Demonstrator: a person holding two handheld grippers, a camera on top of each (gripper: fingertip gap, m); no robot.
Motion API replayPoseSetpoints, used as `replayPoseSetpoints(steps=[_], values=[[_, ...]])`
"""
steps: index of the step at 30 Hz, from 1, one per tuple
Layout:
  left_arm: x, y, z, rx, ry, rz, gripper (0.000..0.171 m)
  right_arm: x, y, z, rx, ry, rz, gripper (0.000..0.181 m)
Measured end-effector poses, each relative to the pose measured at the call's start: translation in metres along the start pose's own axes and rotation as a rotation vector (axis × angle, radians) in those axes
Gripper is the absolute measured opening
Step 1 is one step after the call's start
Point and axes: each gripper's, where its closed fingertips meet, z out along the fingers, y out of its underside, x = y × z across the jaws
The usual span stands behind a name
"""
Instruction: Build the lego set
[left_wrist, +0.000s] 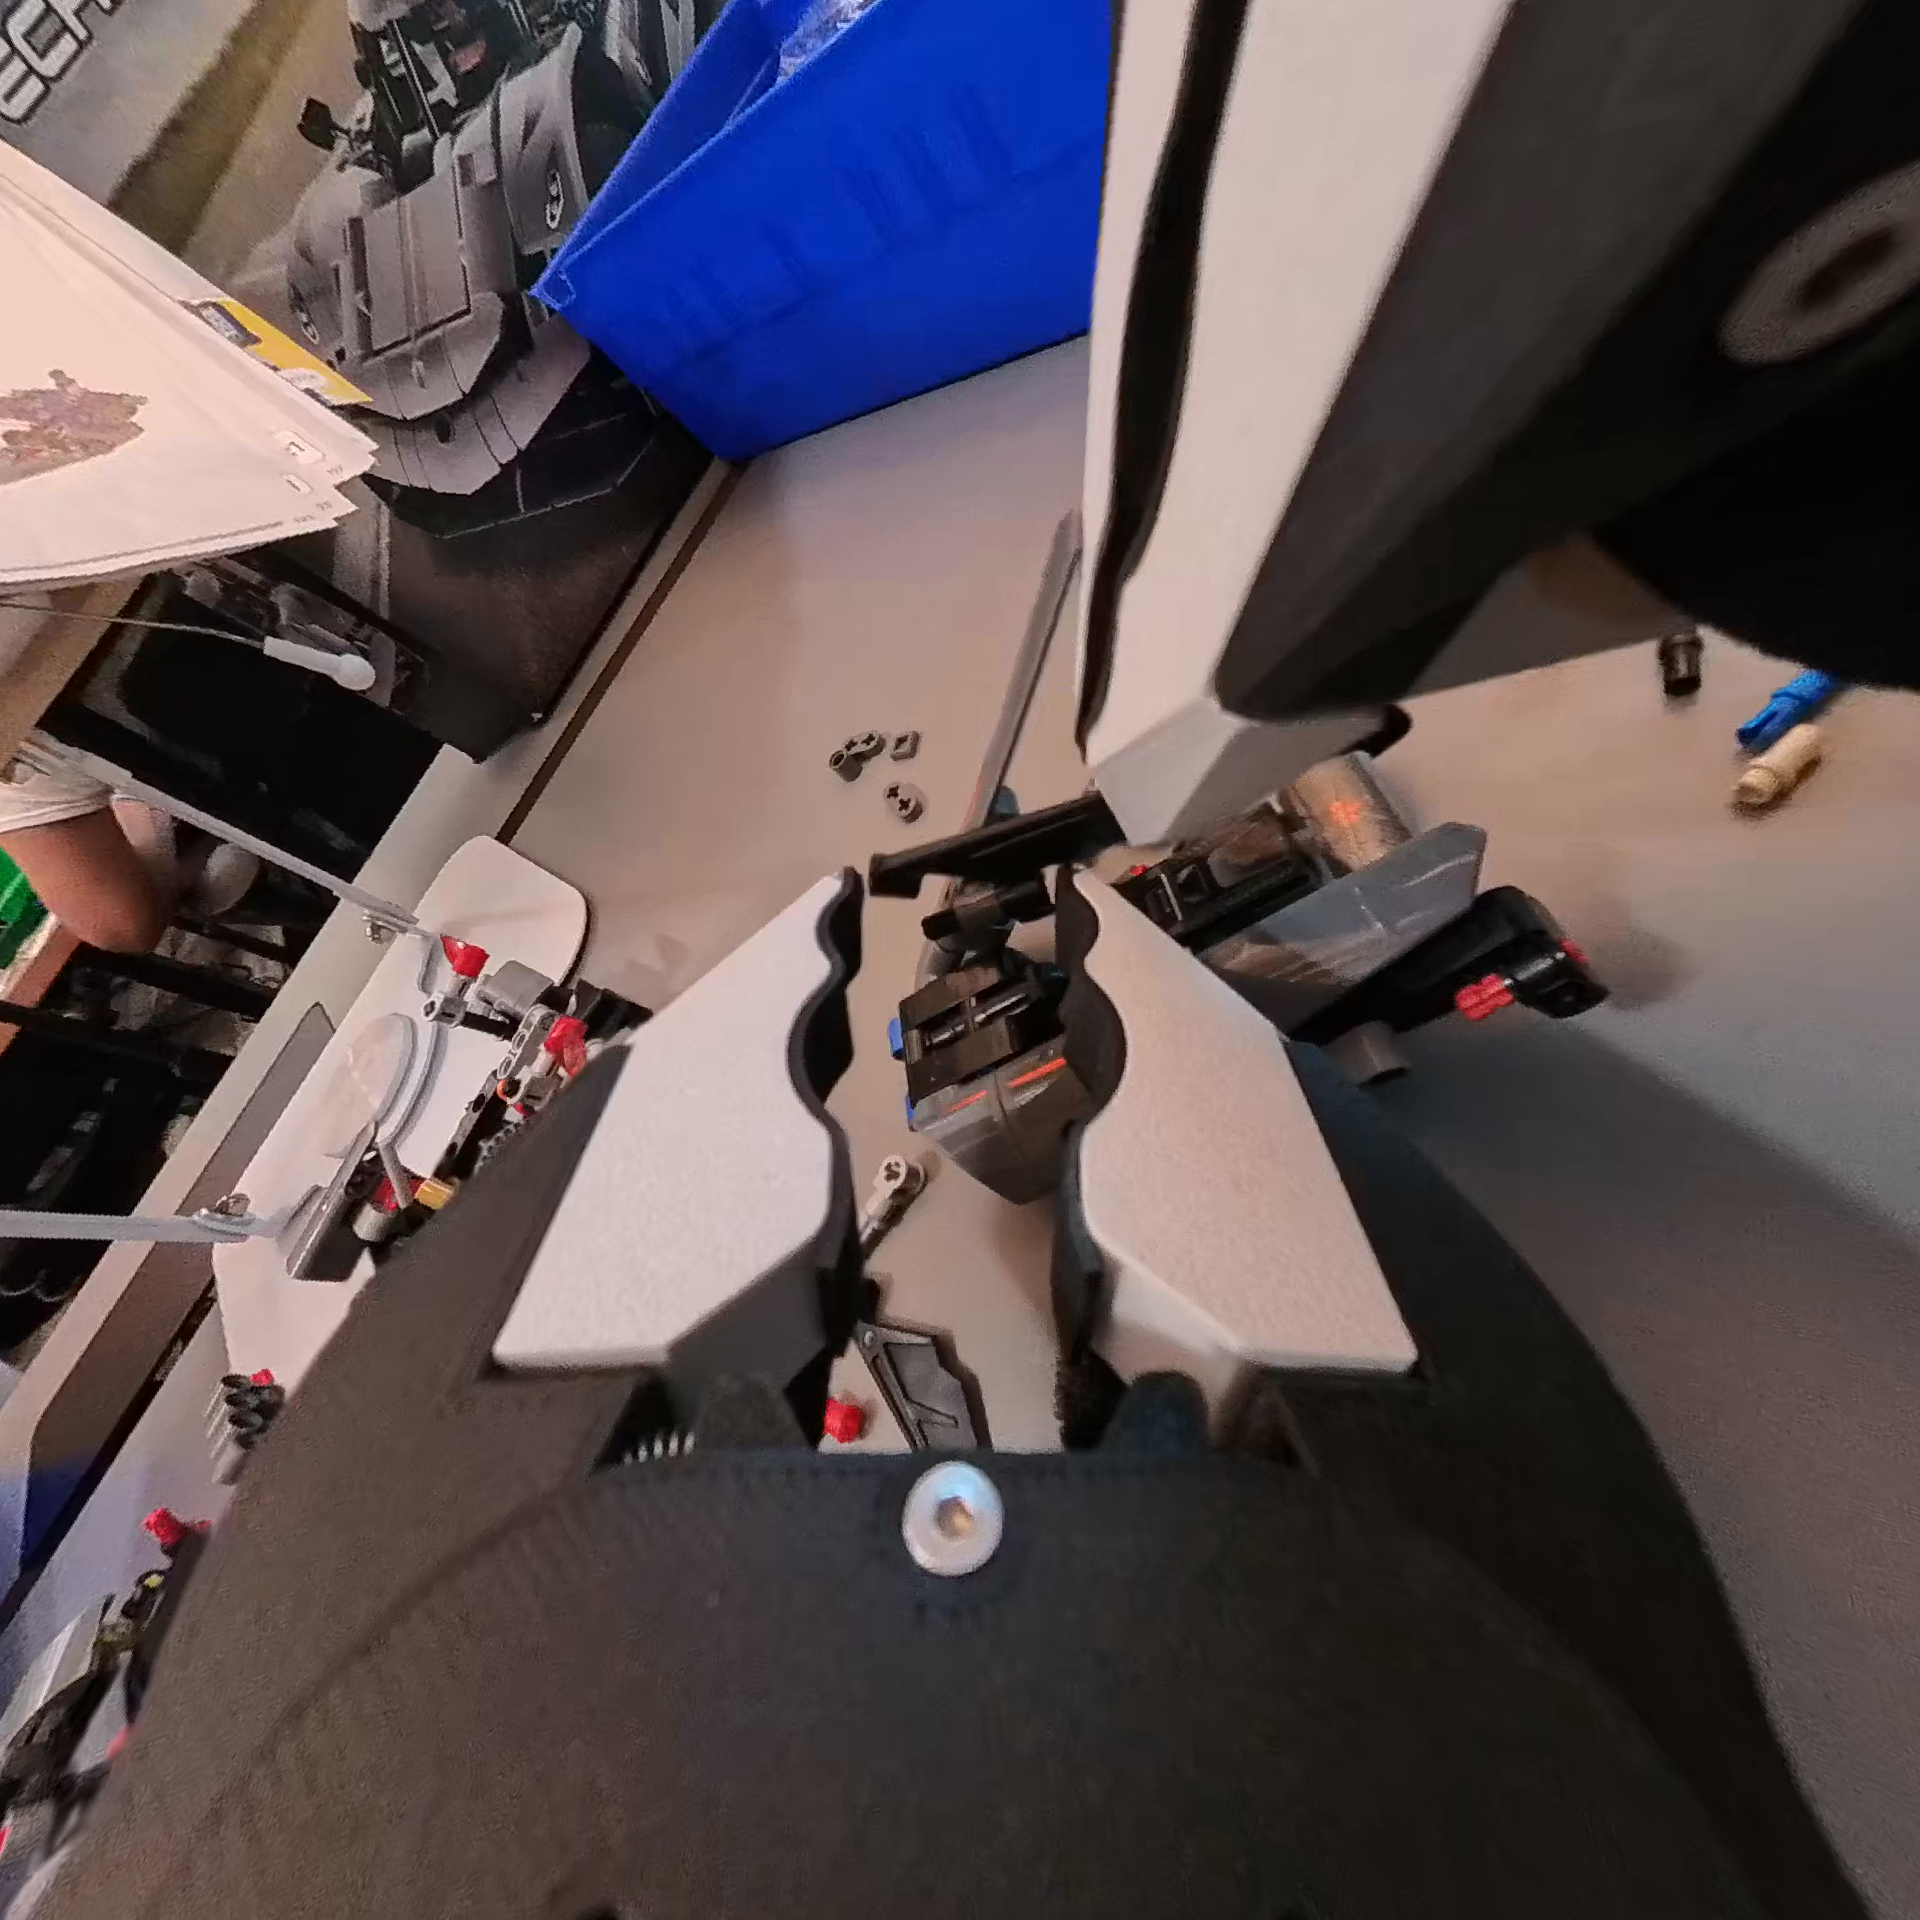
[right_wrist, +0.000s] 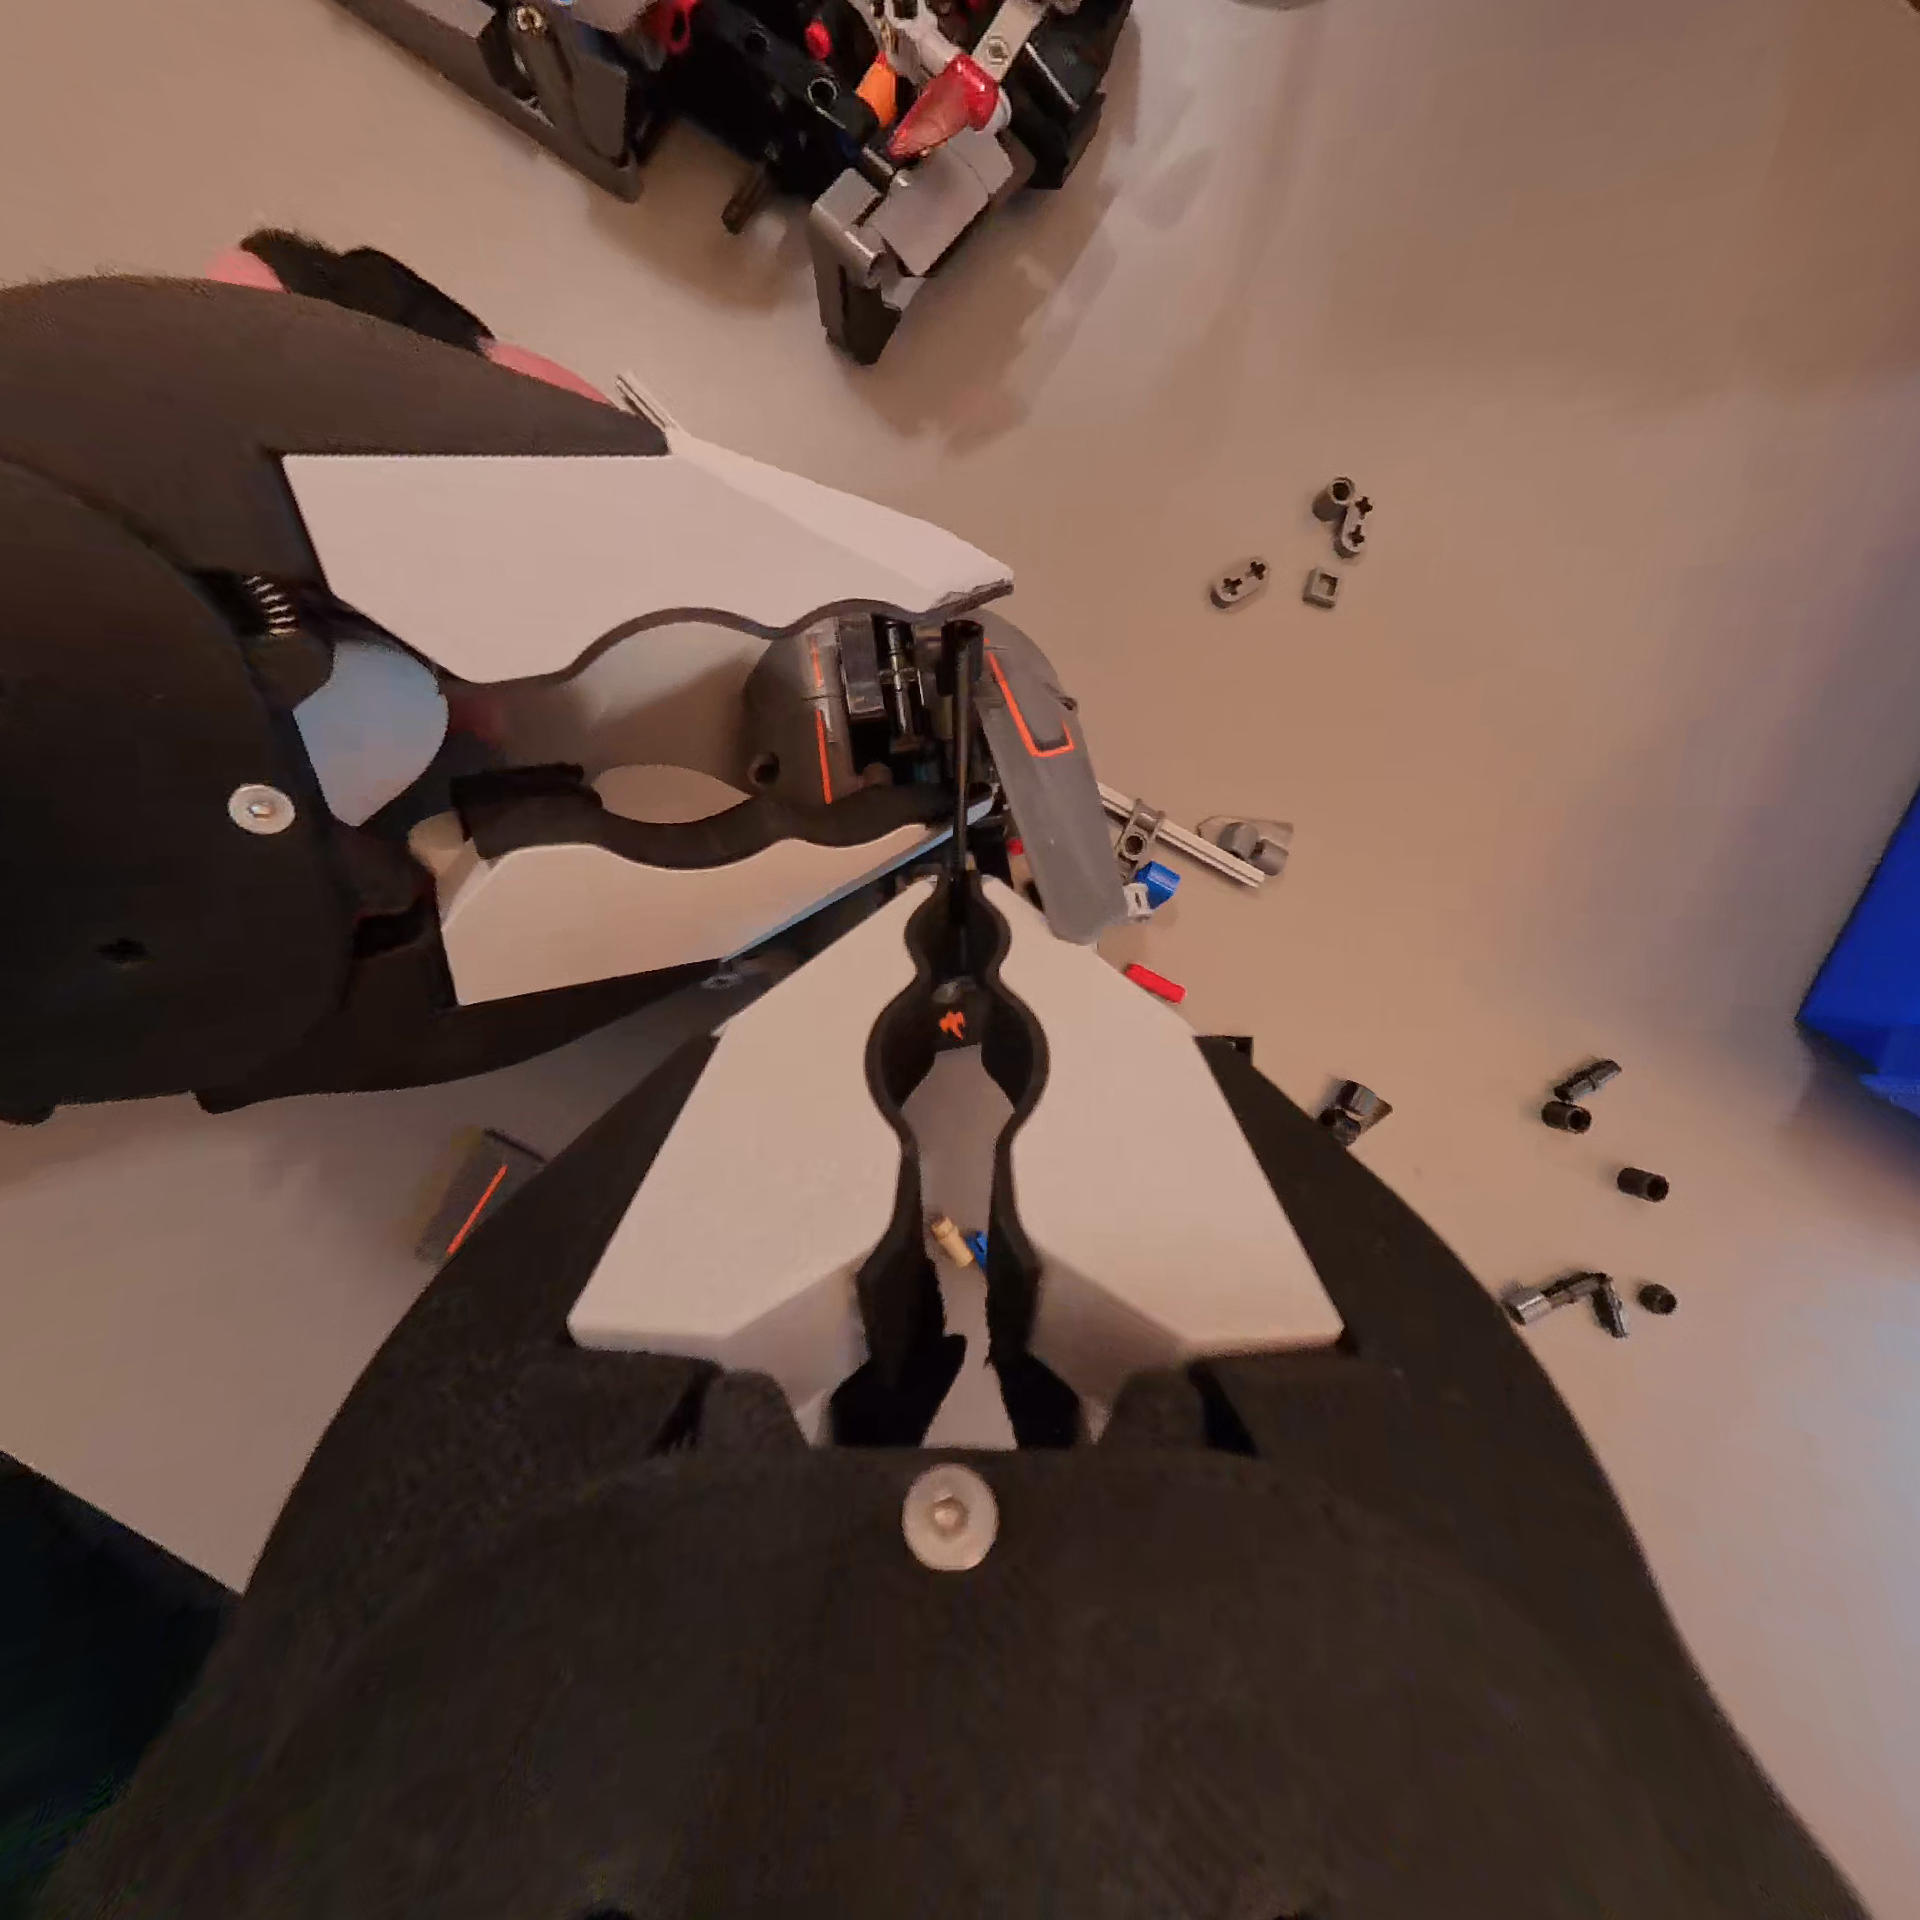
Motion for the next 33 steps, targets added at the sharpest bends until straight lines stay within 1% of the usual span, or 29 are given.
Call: replayPoseSetpoints(steps=[3,6,10,16,26,28,30,33], values=[[-0.003,-0.001,0.000,0.006,-0.022,0.010,0.042,0.000,0.002,0.000,-0.016,0.000,-0.026,0.000],[-0.004,-0.002,0.000,0.007,-0.040,0.038,0.045,0.001,0.002,-0.001,-0.028,-0.002,-0.048,0.000],[-0.001,-0.002,0.001,0.005,-0.038,0.056,0.044,0.002,0.002,-0.004,-0.044,-0.022,-0.073,0.000],[-0.001,-0.001,0.001,0.000,-0.037,0.055,0.042,0.002,0.004,-0.006,-0.111,-0.037,-0.150,0.000],[0.000,-0.001,0.002,0.001,-0.029,0.044,0.041,0.000,0.007,-0.016,-0.281,-0.076,-0.262,0.000],[0.000,-0.001,0.002,0.001,-0.028,0.042,0.041,0.002,0.004,-0.018,-0.310,-0.064,-0.280,0.000],[-0.001,-0.001,0.002,0.000,-0.028,0.038,0.041,0.001,-0.001,-0.020,-0.315,-0.082,-0.274,0.000],[-0.002,0.000,0.003,-0.004,-0.029,0.025,0.042,0.003,-0.002,-0.019,-0.366,-0.093,-0.291,0.000]])
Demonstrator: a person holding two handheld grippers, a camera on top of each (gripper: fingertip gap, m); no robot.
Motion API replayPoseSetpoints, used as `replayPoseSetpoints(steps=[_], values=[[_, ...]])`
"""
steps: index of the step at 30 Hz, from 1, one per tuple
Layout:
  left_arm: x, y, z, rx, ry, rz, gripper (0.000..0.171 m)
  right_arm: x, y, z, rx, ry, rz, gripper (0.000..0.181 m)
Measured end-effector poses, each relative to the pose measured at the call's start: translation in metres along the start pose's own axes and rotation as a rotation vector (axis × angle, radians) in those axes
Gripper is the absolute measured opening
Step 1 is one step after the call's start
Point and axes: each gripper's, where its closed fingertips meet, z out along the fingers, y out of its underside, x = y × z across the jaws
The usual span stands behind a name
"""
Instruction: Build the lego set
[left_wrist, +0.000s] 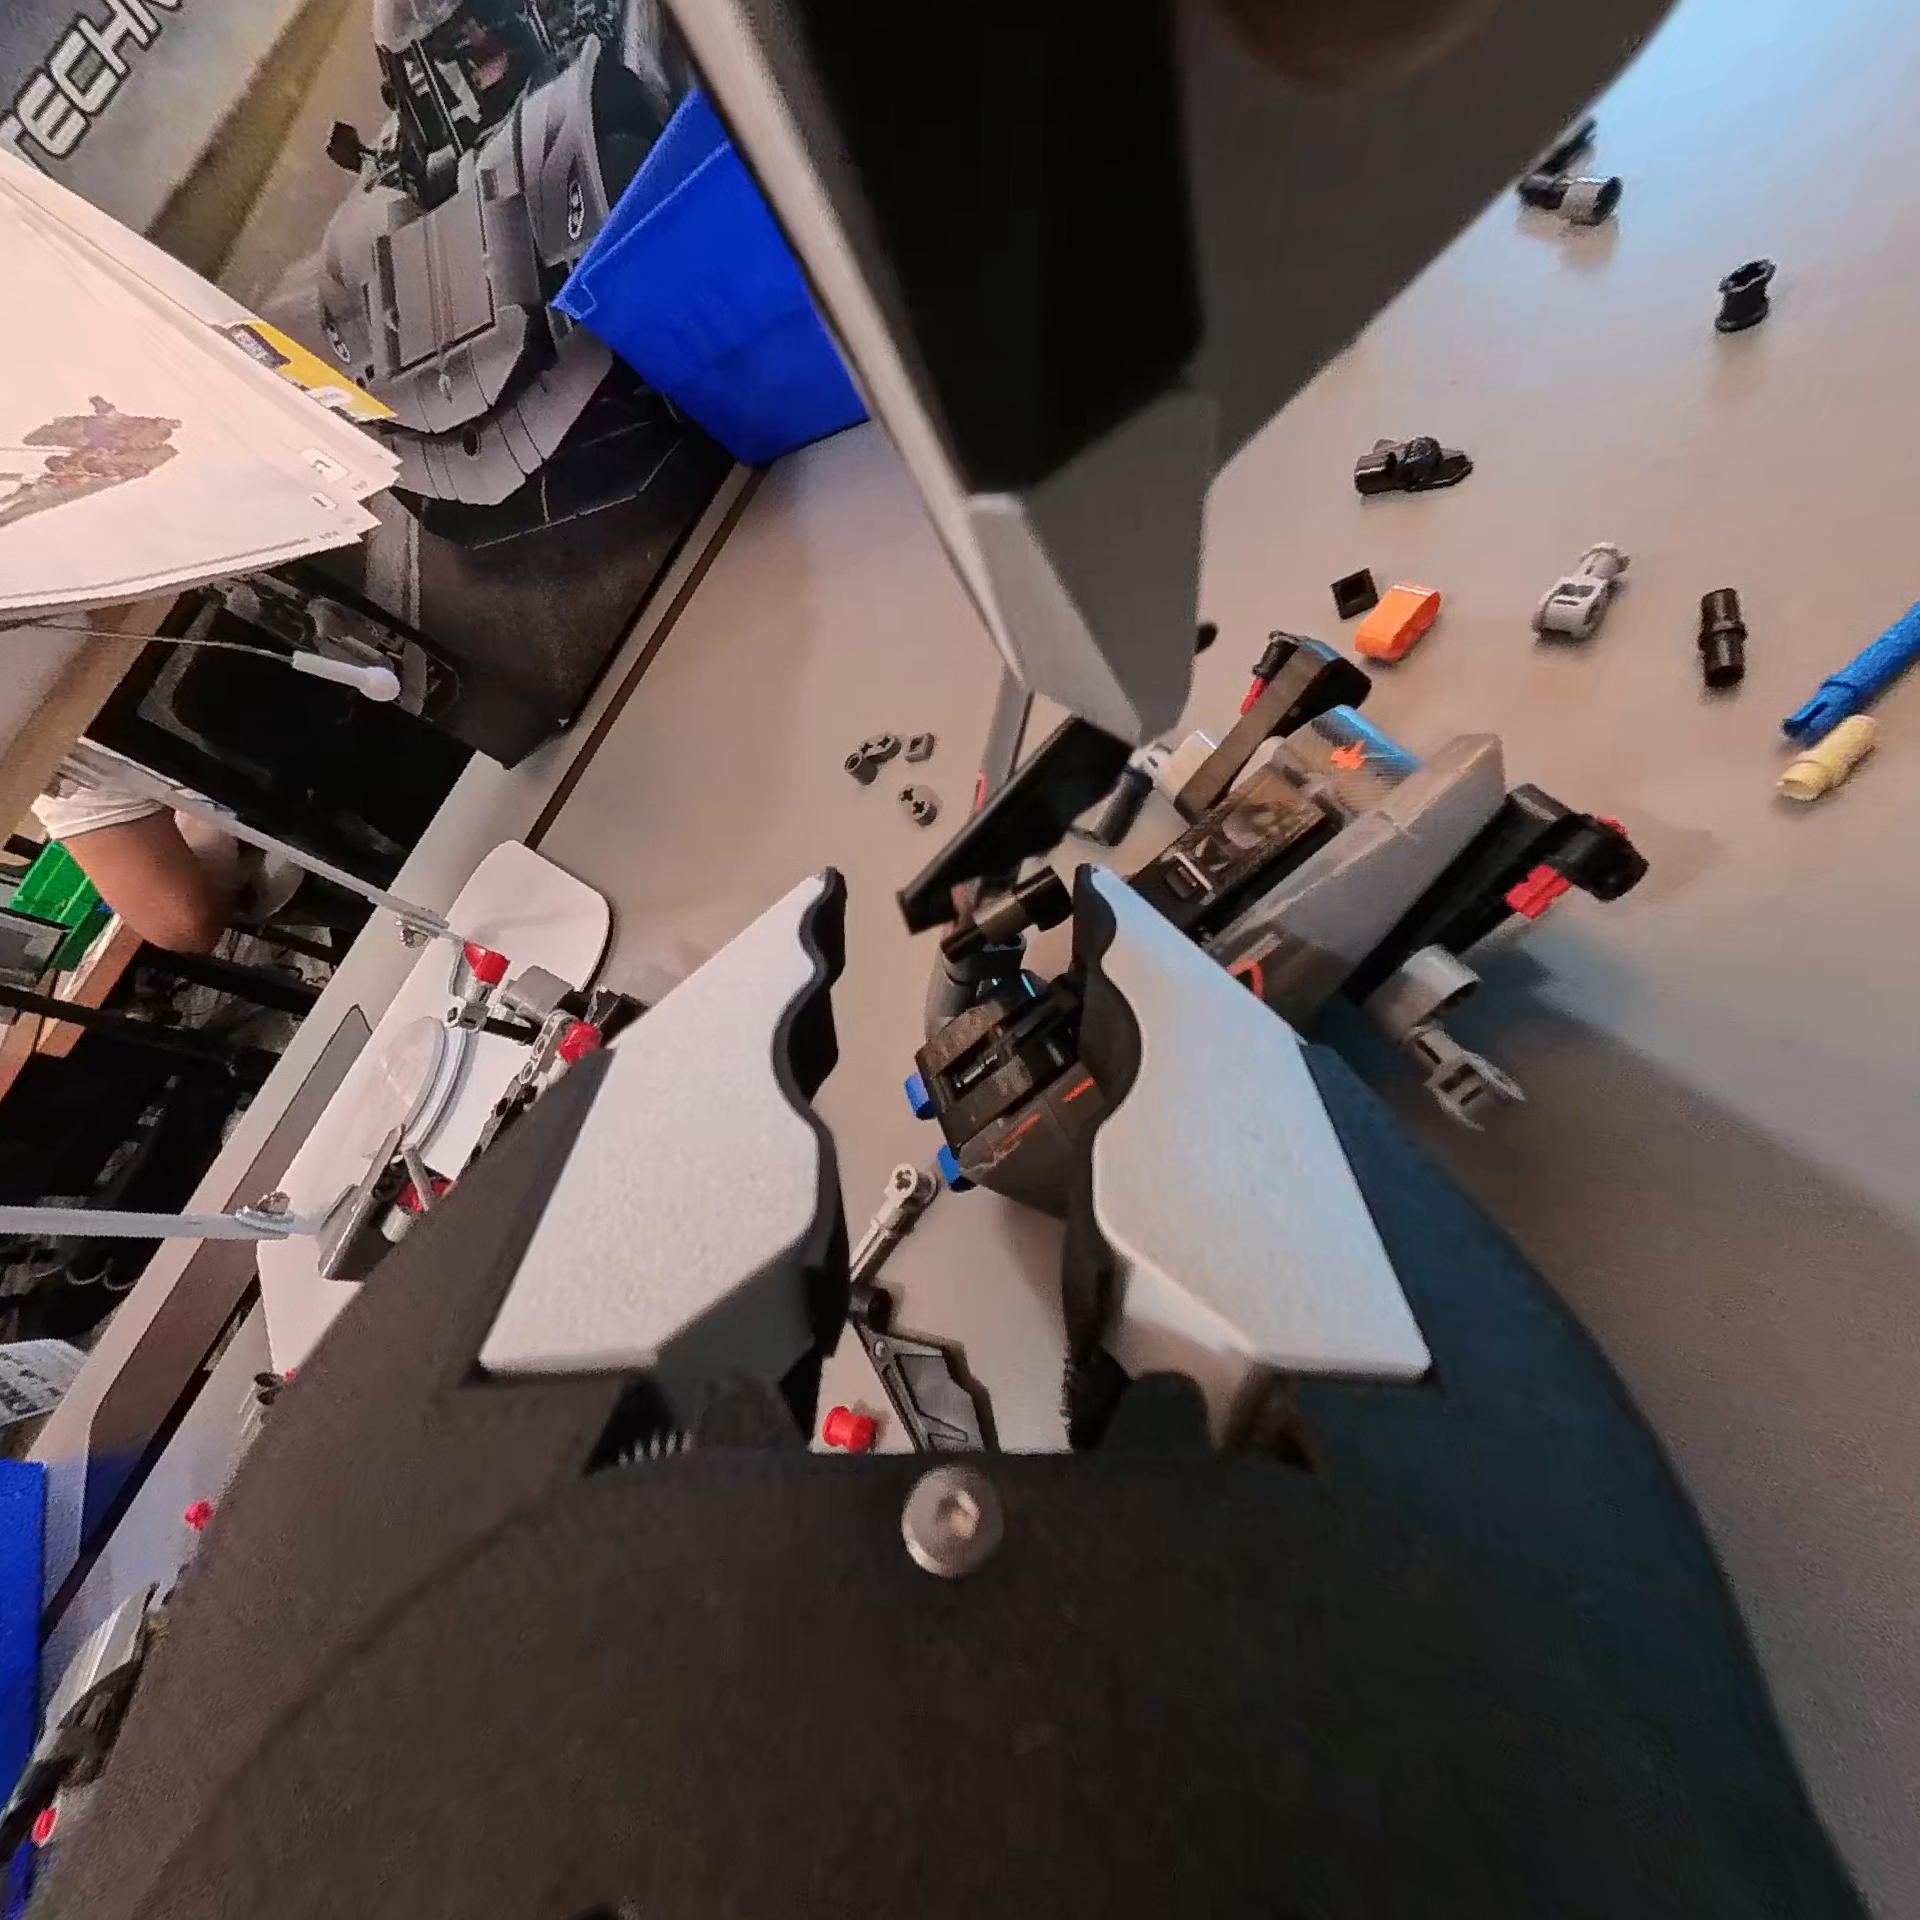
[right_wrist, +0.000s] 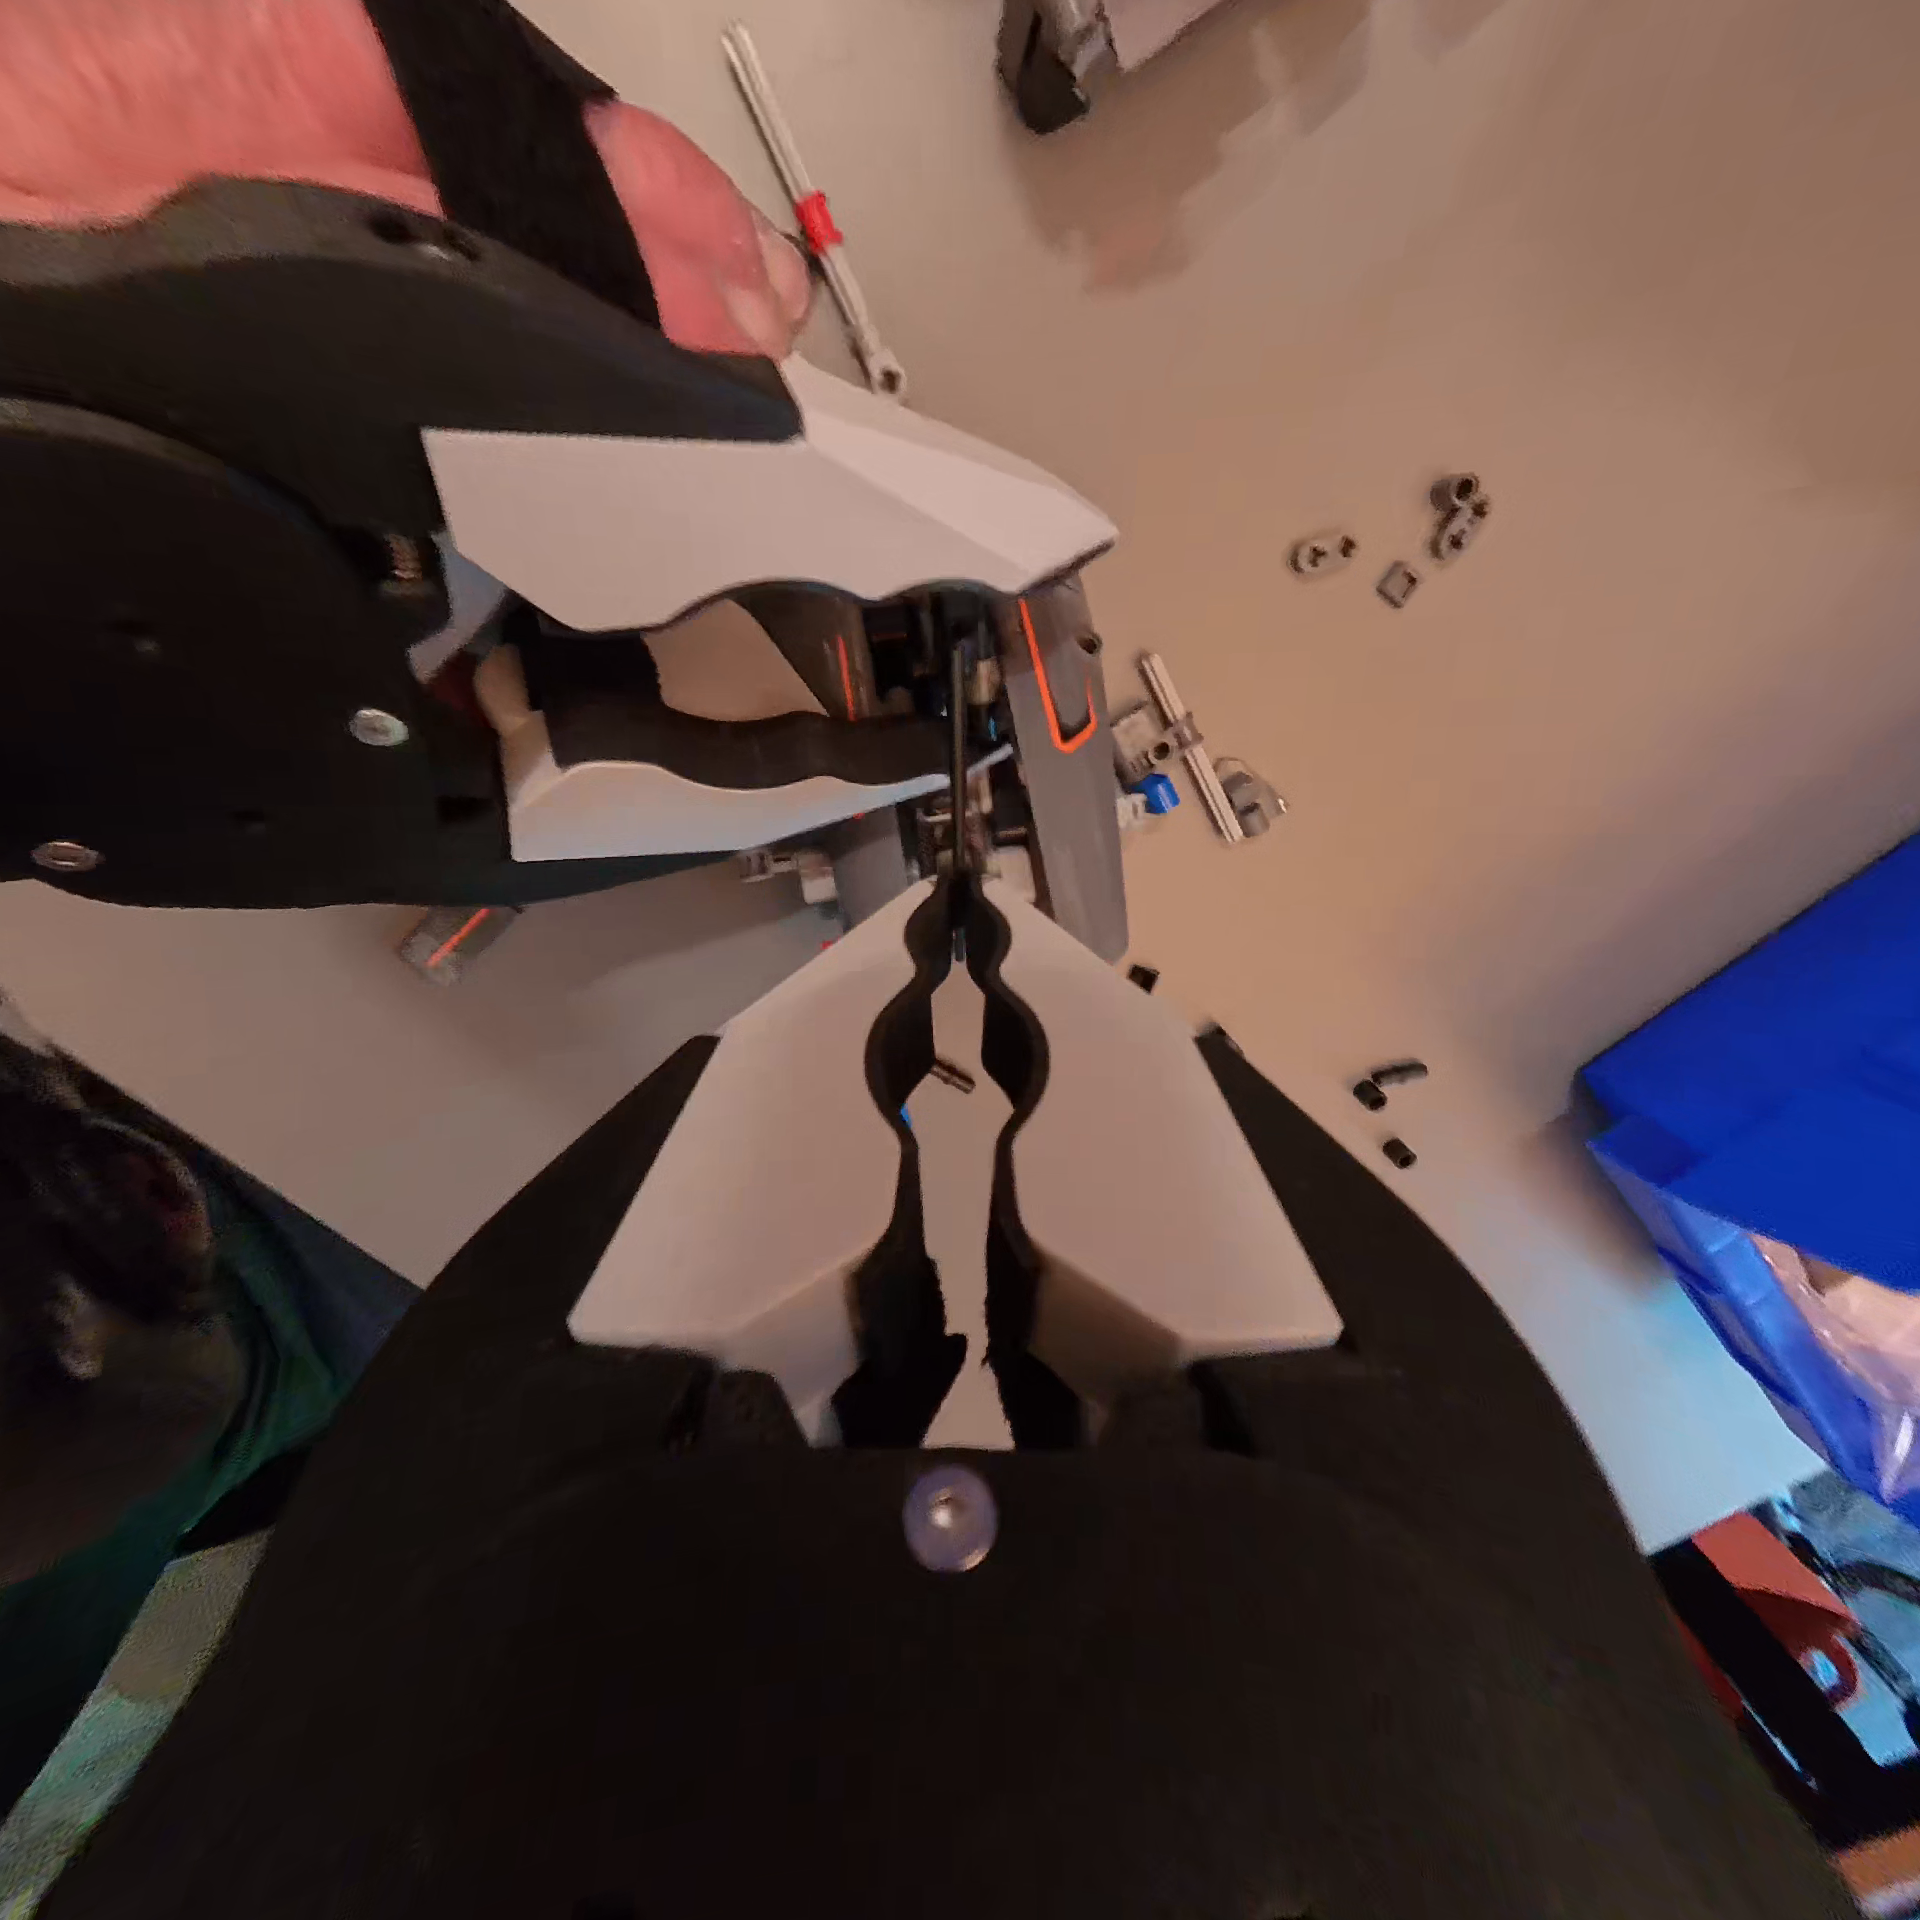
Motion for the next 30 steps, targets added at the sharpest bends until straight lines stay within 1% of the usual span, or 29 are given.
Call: replayPoseSetpoints(steps=[4,10,22,30], values=[[0.000,0.000,0.000,-0.002,0.004,-0.005,0.040,0.001,-0.002,0.003,-0.061,-0.034,-0.015,0.000],[0.000,0.002,0.000,-0.003,0.010,-0.023,0.040,0.001,-0.007,0.007,-0.105,-0.061,-0.037,0.000],[0.001,0.002,0.001,-0.004,0.025,-0.035,0.038,0.004,-0.012,0.007,-0.139,-0.052,-0.069,0.000],[0.002,0.001,0.001,-0.001,0.026,-0.032,0.039,0.004,-0.009,0.008,-0.197,-0.036,-0.068,0.000]])
